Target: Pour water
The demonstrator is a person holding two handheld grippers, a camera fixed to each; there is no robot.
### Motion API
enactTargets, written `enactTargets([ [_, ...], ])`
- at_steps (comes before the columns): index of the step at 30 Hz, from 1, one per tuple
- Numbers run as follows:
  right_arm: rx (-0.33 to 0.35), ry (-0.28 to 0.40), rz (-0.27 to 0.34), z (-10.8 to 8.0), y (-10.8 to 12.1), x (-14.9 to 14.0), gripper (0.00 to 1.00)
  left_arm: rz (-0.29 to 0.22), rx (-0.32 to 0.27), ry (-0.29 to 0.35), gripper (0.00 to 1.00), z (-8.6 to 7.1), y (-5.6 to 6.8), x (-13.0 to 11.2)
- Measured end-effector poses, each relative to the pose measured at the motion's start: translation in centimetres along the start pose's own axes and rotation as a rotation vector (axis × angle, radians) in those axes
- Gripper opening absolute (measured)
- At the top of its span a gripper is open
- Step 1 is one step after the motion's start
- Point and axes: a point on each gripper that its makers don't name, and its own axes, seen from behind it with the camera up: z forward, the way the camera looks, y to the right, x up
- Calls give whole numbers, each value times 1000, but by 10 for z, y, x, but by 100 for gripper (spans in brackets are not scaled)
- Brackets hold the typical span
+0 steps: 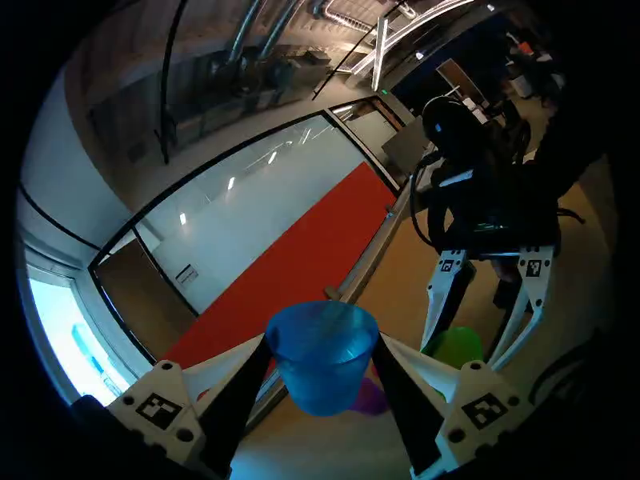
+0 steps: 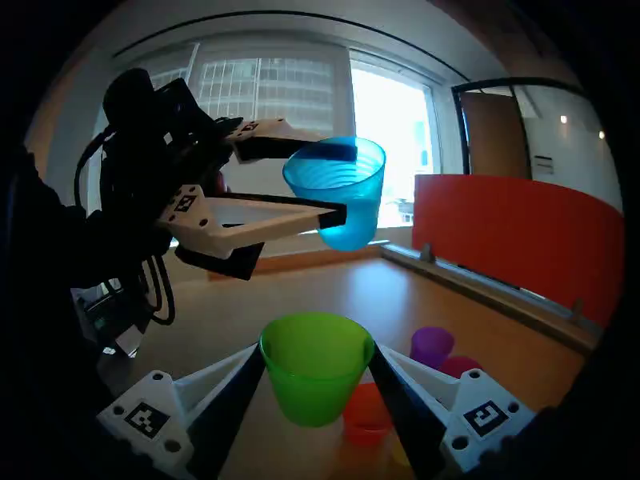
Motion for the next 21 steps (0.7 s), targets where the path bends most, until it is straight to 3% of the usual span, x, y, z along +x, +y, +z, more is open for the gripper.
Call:
enactTargets([
  [21,-4,0,-4,0,3,1,93,72,18,4,85,-3,1,-4],
])
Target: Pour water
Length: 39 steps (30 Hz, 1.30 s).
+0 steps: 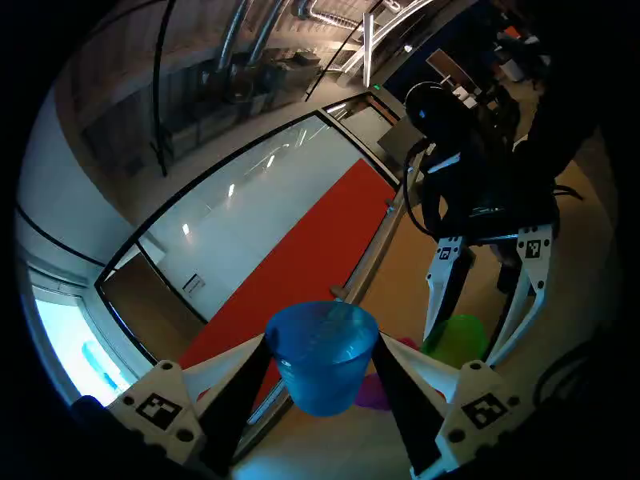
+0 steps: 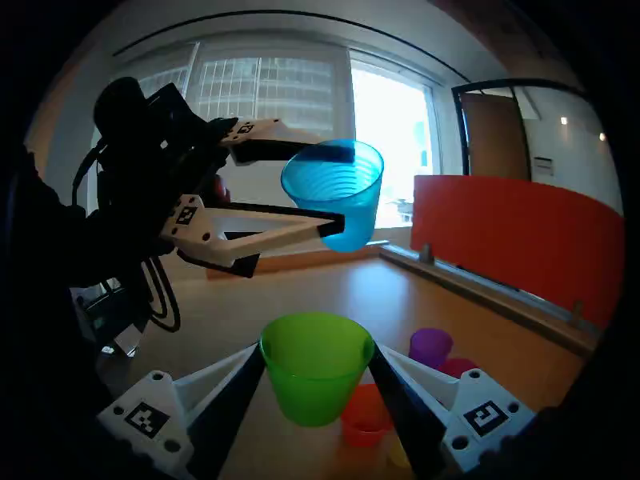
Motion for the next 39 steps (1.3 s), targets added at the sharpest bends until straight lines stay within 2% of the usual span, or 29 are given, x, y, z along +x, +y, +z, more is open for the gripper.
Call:
enactTargets([
  [11,-1,1,1,1,1,0,93,21,1,9,85,0,2,-1],
  [24,-1,1,-1,3,0,1,93,86,7,17,85,3,5,1],
  [39,-2,0,-8,2,0,4,93,130,18,28,85,4,5,5],
])
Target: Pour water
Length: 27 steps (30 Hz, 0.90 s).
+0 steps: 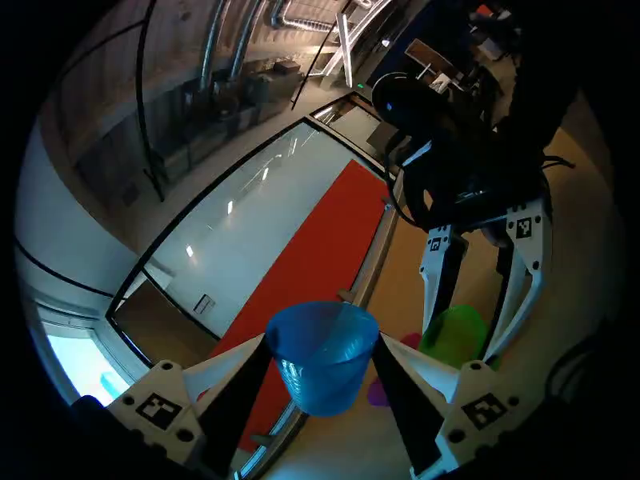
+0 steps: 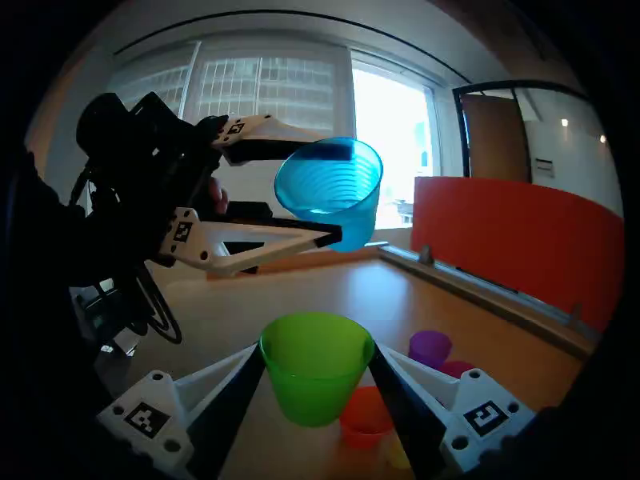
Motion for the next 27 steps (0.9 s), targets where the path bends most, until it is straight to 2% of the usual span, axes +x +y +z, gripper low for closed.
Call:
enactTargets([
  [12,0,-1,-6,-1,2,1,93,49,2,1,85,2,2,1],
  [27,-1,2,-8,-1,2,1,93,76,7,5,85,1,0,4],
])
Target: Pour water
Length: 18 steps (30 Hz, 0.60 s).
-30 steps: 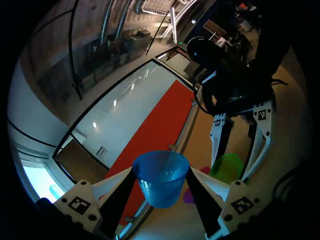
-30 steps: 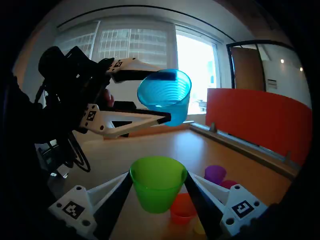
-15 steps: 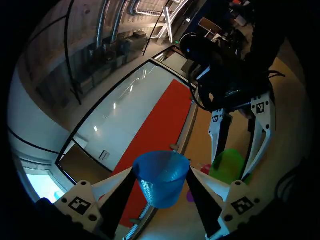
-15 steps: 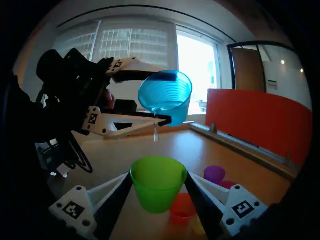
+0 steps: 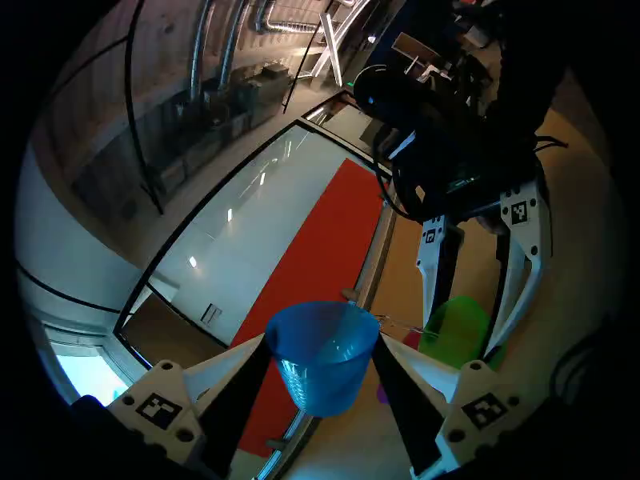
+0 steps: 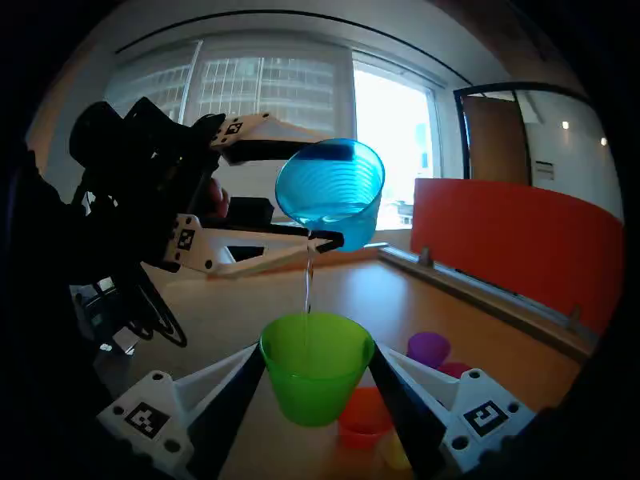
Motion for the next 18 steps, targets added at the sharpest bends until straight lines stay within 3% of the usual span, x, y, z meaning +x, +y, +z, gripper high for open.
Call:
enactTargets([
  [18,2,5,-3,0,-1,2,93,14,6,7,85,-2,-3,3],
])
